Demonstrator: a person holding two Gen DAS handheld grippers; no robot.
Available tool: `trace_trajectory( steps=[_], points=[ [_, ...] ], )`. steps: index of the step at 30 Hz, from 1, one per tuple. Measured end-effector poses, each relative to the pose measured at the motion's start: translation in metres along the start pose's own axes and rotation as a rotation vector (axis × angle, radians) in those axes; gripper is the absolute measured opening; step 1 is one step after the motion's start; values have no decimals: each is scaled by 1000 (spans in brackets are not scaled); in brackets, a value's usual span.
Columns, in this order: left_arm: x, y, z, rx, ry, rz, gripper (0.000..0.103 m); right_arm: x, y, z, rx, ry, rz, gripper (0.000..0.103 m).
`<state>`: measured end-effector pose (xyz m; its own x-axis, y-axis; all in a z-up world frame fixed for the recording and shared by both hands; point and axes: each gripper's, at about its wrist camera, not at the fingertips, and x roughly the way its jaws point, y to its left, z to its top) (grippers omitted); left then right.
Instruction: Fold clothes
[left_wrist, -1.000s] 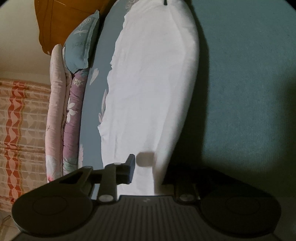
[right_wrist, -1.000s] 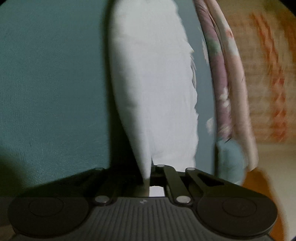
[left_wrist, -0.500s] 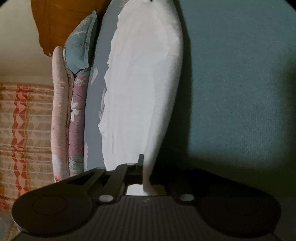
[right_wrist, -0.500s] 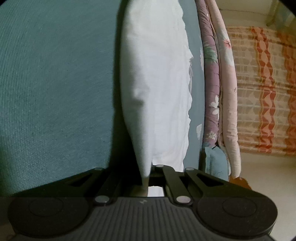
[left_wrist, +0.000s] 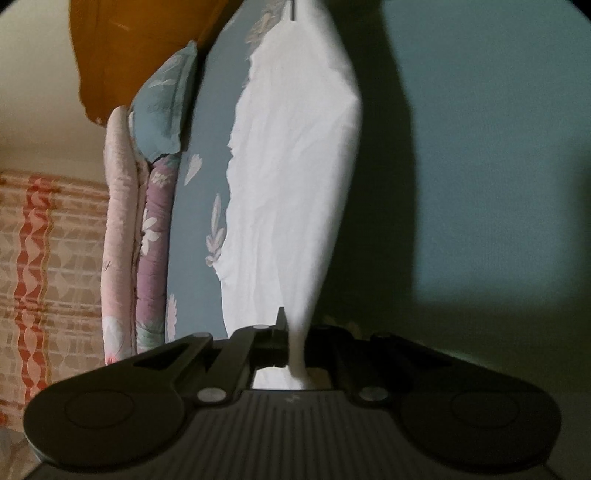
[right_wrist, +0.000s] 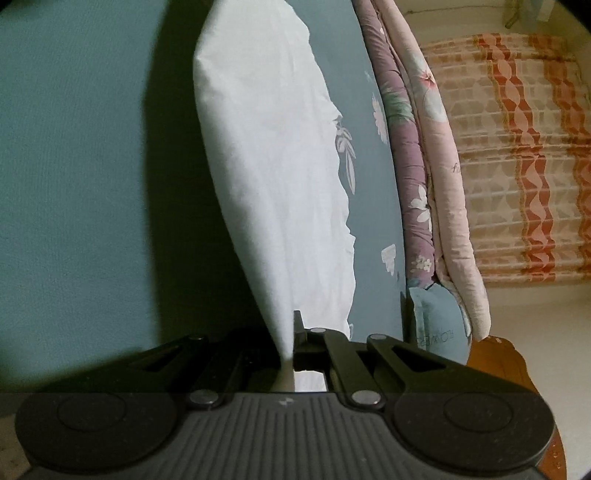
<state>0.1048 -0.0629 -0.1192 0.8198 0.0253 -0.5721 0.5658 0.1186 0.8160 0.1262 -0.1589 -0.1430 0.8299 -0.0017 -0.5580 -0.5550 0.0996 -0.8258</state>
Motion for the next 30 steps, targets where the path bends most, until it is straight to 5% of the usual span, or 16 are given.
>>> trace_trajectory(
  steps=[14, 22, 25, 30],
  points=[
    [-105, -43, -6, 57, -35, -109, 0, -103, 42, -14, 9, 10, 150, 4],
    [-133, -74, -9, 37, -46, -147, 1, -131, 70, -18, 25, 39, 209, 4],
    [-129, -79, -10, 0, -23, -184, 7, -128, 76, -20, 32, 67, 263, 14],
    [-154, -62, -23, -74, -41, -385, 13, -148, 59, -37, 79, 68, 409, 34]
  ],
)
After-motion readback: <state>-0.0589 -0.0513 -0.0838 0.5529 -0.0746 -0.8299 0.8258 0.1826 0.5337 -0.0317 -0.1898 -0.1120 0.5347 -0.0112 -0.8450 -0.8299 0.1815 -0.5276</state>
